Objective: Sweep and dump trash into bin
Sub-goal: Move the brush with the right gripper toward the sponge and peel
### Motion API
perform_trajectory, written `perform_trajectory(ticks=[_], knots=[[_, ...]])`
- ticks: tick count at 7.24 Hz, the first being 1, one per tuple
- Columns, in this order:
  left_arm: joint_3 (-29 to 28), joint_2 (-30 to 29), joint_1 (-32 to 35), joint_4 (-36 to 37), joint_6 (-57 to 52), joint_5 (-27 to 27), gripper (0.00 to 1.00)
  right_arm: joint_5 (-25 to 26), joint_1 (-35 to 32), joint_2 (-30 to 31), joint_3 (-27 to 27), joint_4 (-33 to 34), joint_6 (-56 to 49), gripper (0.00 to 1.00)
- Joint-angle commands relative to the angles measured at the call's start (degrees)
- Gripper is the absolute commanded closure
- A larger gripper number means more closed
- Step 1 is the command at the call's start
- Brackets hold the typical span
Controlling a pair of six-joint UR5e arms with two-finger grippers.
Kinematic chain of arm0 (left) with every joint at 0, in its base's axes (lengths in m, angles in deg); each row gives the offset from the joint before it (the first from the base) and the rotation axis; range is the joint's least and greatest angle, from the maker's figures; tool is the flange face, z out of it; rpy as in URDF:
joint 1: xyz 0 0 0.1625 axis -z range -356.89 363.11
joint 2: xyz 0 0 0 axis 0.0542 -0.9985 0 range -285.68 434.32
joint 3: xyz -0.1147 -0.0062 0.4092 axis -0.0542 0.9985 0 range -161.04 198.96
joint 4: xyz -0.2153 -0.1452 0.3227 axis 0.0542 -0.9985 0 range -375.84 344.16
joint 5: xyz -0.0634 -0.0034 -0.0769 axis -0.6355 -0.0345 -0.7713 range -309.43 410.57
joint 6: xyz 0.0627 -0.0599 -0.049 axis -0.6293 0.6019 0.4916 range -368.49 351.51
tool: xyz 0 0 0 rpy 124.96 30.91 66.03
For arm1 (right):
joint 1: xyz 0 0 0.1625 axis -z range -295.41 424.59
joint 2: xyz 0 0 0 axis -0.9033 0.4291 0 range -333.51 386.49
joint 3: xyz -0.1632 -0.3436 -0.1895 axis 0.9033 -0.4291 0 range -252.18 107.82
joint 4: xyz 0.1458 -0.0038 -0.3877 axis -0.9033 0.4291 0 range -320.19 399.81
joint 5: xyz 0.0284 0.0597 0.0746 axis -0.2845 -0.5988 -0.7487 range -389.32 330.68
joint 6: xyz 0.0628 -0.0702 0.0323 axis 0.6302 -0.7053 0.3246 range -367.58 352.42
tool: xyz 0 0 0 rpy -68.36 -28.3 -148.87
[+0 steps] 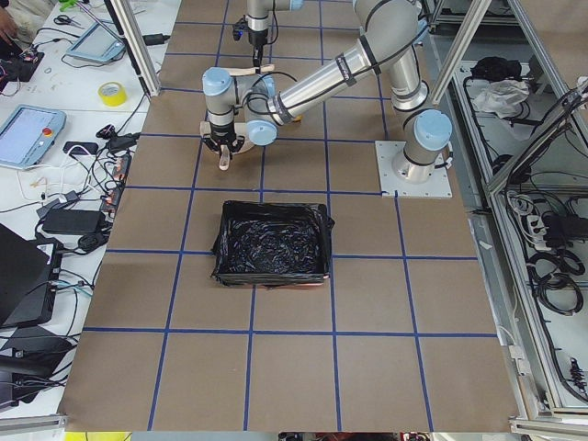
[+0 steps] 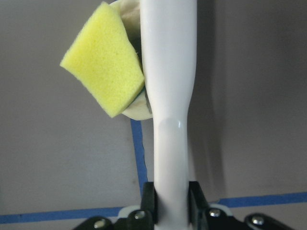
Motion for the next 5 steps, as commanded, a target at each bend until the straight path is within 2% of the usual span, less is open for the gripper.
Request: perform_trajectory(ticks=[1, 3, 5], knots=[[0.0, 0.0, 0.4, 0.0, 0.0, 1.4, 1.0, -2.7, -1.6, -0.2, -0.6, 0.4, 6.1, 1.0], [0.0, -0.1, 0.5, 0.0, 0.0, 1.4, 1.0, -2.9, -3.2, -1.3, -2.7, 0.6, 9.4, 1.0], [0.0, -0.1, 0.6, -0.1, 0.0, 1.4, 1.0, -5.1, -5.4, -4.9, -6.3, 2.7, 13.0, 1.0]])
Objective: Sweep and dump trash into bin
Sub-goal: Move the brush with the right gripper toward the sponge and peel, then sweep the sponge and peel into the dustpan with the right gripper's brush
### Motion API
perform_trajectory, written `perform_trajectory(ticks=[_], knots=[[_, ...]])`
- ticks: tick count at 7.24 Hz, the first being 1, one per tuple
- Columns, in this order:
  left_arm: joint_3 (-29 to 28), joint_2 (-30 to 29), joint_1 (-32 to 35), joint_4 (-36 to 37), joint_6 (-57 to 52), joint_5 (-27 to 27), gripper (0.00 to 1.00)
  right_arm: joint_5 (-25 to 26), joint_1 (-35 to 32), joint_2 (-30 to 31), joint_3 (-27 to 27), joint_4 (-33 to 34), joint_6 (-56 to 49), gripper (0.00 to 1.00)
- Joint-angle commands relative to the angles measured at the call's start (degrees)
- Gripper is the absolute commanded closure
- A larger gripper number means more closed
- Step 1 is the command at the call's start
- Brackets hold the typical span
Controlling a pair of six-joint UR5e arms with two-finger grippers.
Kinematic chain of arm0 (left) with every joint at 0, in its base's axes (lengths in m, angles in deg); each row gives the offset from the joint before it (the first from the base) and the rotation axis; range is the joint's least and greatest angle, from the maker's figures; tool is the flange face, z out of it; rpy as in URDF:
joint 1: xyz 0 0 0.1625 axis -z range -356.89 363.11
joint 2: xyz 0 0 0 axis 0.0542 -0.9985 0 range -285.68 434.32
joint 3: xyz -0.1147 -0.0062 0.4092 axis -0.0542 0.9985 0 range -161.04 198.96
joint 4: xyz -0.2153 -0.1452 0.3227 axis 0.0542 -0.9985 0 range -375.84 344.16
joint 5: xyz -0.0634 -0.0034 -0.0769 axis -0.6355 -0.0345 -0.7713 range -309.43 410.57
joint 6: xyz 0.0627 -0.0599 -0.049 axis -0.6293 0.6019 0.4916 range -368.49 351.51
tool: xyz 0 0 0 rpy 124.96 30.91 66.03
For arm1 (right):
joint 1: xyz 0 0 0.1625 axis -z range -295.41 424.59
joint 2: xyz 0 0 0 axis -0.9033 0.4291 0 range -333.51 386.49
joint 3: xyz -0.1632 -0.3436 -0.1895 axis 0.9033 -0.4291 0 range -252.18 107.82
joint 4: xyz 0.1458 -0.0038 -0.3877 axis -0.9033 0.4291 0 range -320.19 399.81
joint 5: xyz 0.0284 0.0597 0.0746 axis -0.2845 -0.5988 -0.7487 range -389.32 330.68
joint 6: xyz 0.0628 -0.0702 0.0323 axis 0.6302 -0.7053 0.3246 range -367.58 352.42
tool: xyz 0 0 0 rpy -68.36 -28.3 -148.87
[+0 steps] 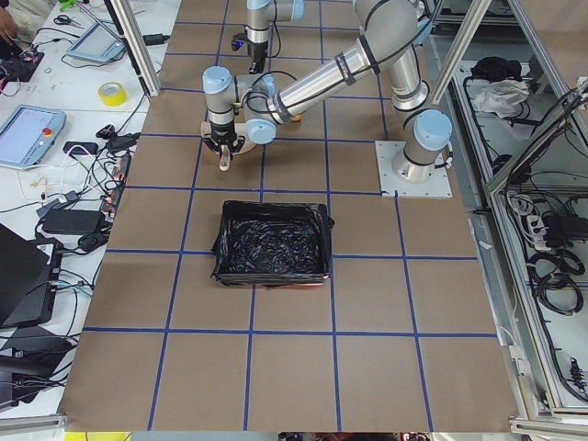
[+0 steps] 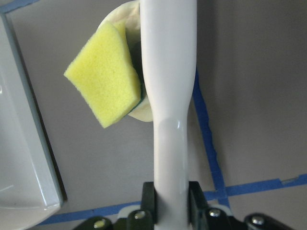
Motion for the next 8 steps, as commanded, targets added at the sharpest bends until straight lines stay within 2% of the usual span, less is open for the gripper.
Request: perform_trajectory(ticks=[1, 8], knots=[[-0.1, -0.1, 0.0, 0.0, 0.0, 0.0, 1.0, -1.6, -2.3, -3.5, -4.8, 1.1, 3.3, 1.0], [-0.1, -0.2, 0.4, 0.1, 0.2, 0.0, 1.0, -5.8, -9.5, -5.0, -9.0, 1.3, 15.8, 1.0]])
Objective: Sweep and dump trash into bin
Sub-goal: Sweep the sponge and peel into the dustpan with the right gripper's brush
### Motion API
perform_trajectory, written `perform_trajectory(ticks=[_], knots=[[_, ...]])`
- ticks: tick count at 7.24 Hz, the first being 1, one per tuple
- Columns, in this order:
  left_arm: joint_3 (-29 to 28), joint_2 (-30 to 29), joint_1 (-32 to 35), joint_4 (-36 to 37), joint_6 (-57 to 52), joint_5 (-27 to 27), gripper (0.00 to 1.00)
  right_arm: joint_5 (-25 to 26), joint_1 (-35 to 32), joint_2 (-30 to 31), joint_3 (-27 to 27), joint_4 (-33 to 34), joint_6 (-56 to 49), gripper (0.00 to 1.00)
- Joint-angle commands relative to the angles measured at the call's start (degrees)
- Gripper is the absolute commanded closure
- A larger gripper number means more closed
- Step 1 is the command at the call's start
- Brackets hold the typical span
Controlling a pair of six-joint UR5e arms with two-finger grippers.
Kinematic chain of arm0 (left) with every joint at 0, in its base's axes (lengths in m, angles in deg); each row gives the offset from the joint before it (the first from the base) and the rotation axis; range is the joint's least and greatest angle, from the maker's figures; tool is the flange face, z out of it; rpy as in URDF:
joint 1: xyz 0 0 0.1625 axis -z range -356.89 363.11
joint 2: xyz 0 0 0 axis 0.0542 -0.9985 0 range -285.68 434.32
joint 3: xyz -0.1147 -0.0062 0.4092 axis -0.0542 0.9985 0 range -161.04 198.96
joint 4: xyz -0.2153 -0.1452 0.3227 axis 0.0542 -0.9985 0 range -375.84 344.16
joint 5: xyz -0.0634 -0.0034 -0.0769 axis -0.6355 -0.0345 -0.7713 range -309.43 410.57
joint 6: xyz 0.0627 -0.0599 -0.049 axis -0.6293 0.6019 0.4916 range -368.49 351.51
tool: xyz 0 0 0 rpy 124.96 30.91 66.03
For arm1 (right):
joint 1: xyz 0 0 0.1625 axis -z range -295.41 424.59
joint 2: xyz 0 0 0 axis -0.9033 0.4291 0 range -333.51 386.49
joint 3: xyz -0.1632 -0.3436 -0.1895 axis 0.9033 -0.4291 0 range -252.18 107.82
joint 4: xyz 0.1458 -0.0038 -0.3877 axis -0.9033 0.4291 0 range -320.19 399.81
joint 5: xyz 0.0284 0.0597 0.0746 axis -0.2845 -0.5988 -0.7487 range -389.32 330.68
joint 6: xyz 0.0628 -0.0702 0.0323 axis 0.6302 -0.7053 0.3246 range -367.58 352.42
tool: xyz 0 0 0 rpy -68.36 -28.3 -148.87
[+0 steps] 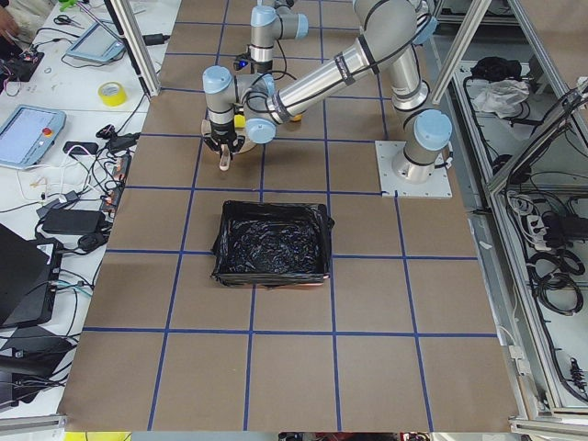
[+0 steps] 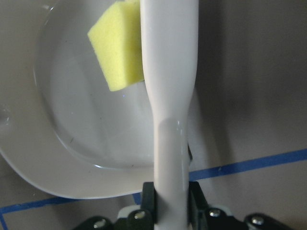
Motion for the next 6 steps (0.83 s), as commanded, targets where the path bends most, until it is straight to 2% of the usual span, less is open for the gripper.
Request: perform_trajectory(ticks=[1, 4, 6], knots=[[0.0, 0.0, 0.0, 0.0, 0.0, 0.0, 1.0, -1.9, -1.6, 0.0, -0.7, 0.1, 3.9, 1.0], [0.0, 0.4, 0.0, 0.0, -0.8, 0.0, 1.0, -0.8, -2.0, 1.1, -0.7, -1.2, 3.1, 1.0], [0.4, 2.5, -0.3, -0.3, -4.2, -0.1, 1.0, 2.0, 1.8, 5.1, 0.3, -8.1, -2.9, 1.0]])
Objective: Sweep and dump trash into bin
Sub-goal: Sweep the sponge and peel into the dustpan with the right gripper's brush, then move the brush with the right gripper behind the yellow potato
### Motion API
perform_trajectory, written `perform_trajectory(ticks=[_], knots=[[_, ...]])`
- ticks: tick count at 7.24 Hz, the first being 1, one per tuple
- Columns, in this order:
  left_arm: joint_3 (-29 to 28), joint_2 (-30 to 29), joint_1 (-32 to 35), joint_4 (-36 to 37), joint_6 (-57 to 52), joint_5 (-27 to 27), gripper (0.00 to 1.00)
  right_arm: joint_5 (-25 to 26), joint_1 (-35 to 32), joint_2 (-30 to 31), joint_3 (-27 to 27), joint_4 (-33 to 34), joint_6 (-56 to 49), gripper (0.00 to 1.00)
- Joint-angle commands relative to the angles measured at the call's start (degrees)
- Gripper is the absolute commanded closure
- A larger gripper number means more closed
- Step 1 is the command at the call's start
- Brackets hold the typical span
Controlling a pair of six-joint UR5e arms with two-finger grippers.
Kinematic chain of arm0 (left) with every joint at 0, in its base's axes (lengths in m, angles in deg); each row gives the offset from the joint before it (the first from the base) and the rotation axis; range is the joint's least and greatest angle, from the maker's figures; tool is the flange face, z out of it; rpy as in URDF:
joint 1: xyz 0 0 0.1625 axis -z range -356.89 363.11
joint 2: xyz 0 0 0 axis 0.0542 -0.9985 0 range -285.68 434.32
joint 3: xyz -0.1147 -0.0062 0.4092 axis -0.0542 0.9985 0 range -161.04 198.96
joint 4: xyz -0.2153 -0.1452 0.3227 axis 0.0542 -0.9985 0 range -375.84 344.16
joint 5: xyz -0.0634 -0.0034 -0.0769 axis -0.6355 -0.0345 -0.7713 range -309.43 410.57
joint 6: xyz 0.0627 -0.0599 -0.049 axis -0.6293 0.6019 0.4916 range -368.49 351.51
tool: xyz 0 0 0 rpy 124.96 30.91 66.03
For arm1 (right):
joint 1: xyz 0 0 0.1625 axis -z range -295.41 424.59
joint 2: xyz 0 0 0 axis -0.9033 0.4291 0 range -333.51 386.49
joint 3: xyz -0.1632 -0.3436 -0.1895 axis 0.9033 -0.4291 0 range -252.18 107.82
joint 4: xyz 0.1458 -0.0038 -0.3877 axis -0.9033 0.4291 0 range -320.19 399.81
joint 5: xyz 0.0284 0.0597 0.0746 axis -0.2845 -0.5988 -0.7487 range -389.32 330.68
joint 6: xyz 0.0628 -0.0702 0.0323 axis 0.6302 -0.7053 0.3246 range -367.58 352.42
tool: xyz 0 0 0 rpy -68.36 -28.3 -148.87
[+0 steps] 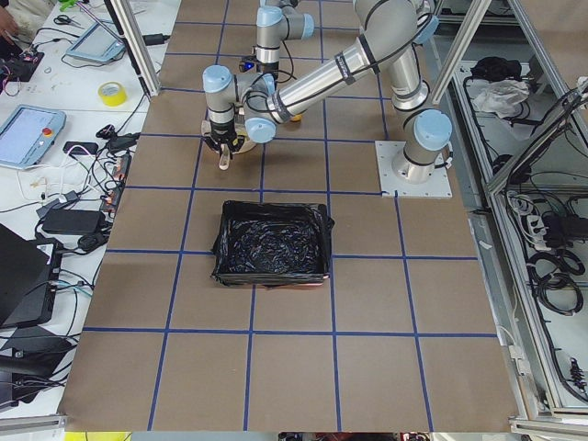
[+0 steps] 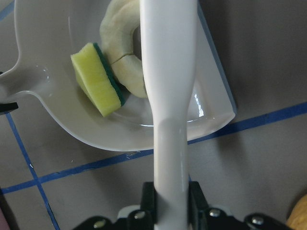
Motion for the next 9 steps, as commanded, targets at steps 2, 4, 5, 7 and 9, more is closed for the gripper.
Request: perform_trajectory(ticks=[2, 4, 5, 7, 9], knots=[[2.8, 5.3, -1.0, -3.3, -6.5, 0.0, 1.0, 1.7, 3.9, 9.9, 7.1, -8.5, -3.3, 1.0], [9.8, 11.9, -1.2, -3.8, -9.5, 2.4, 1.0, 2.8, 5.3, 19.8, 20.4, -7.7, -8.3, 1.0], [14.2, 15.1, -1.3, -4.0, -9.2, 2.7, 1.0, 4.1, 5.4, 24.5, 25.8, -7.7, -8.2, 1.0], [21.9, 19.4, -1.4, -3.2, -8.9, 3.4, 1.0, 4.0, 5.0, 33.5, 38.4, -3.6, -7.3, 1.0], [26.2, 19.9, -1.5, 0.7, -8.7, 3.4, 1.0, 5.7, 3.2, 32.7, 44.0, 6.1, -5.4, 1.0]])
